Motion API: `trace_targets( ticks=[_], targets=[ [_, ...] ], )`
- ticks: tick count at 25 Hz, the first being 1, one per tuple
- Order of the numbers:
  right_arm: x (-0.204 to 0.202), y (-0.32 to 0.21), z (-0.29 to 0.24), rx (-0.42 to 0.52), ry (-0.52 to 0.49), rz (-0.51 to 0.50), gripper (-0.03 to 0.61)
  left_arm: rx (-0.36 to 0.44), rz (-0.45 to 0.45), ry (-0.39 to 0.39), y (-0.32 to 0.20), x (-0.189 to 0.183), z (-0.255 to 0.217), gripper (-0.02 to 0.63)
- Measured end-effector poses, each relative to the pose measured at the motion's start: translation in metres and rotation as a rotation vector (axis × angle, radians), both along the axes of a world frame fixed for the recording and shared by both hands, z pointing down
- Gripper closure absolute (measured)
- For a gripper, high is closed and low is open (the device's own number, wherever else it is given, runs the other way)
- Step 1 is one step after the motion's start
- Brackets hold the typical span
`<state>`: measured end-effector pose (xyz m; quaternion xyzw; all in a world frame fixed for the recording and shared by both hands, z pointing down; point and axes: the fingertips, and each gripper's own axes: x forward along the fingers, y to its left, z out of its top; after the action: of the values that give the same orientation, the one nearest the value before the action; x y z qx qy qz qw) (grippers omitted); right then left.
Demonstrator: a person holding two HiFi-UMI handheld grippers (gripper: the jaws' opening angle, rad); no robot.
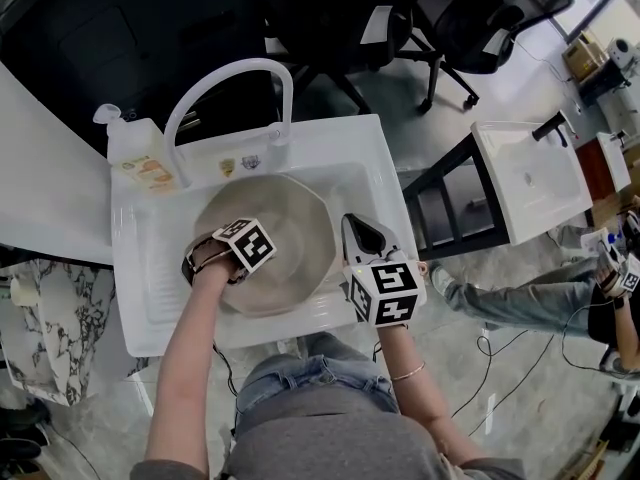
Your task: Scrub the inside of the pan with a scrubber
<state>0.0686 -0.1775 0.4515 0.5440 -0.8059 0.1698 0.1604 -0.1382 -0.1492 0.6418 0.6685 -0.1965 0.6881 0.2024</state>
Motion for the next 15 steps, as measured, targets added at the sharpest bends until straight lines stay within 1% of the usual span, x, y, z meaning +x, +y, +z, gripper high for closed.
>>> trace_targets(
  ticks=[4,8,15],
  targets=[
    [0.001,0.001,0.001,-0.002,-0.001,0.002,0.568,0.119,0.035,-0.088,-0.019,-0.011,-0.003,0.551],
    [0.002,0.002,0.002,-0.004,-0.001,-0.002,0.568,0.24,0.054,-0.159,-0.038,-0.021,-0.008,0.551],
    [0.008,0.003,0.003,-0.006,-0.001,0.005,0.568,0.449,0.091,-0.234,-0.071,-0.025,-0.018,0.551]
  ],
)
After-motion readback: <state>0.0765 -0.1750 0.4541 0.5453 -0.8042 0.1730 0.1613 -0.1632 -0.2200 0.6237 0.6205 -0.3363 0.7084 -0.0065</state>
